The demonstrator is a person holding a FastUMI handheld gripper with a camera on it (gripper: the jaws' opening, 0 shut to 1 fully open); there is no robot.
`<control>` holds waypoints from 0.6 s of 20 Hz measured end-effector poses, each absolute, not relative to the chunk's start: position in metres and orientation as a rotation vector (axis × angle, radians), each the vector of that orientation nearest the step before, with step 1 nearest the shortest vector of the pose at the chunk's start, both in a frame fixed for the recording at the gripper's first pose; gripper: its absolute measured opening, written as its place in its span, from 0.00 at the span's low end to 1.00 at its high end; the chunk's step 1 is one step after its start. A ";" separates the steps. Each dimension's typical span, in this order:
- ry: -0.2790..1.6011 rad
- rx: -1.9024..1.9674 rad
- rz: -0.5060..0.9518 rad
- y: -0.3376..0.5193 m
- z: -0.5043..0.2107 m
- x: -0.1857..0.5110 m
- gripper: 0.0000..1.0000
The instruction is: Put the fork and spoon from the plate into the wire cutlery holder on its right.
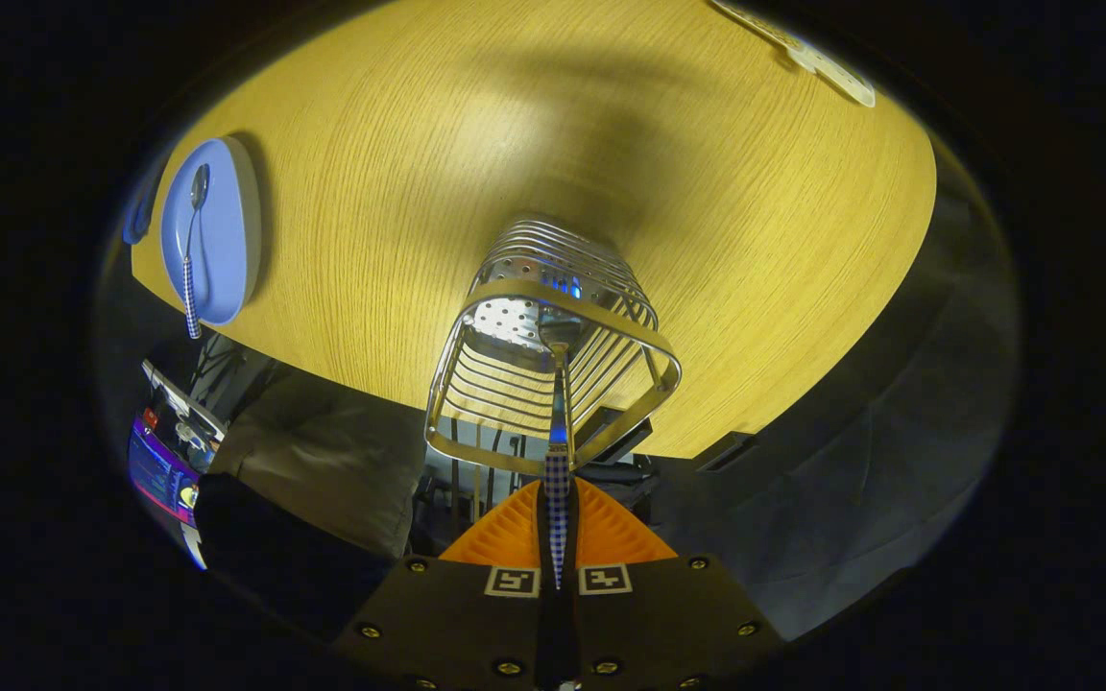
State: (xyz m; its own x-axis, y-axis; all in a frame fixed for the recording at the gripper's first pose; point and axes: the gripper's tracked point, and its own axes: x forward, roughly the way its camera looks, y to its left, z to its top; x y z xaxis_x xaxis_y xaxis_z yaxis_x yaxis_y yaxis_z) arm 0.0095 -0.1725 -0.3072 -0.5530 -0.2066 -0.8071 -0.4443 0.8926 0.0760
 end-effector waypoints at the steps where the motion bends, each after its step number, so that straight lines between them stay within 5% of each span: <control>1: 2.172 -0.463 0.335 -0.173 -0.306 0.013 0.01; 12: 2.126 -0.411 0.298 -0.172 -0.310 0.011 0.10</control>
